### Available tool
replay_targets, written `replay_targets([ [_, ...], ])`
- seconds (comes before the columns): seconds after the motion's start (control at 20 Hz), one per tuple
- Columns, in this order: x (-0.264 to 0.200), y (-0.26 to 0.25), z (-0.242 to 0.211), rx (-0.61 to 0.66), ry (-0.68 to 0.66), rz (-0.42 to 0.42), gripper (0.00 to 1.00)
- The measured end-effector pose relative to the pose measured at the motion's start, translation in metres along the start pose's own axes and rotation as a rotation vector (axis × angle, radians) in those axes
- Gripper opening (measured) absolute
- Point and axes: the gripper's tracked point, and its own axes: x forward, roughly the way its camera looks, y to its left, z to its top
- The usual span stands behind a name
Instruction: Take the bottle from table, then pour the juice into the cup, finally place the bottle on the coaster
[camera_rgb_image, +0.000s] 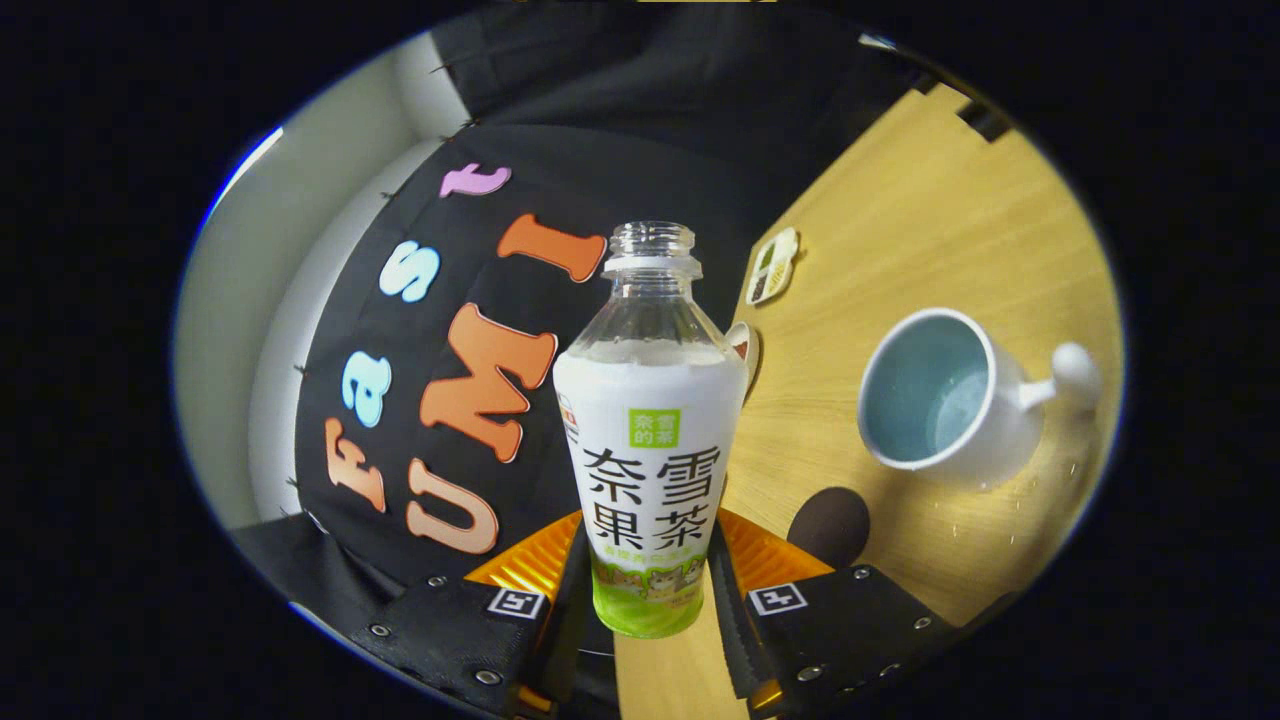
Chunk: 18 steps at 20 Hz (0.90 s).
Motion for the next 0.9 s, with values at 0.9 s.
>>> replay_targets([
  [0.9, 0.054, -0.003, -0.016, -1.069, 0.008, -0.03, 0.59],
])
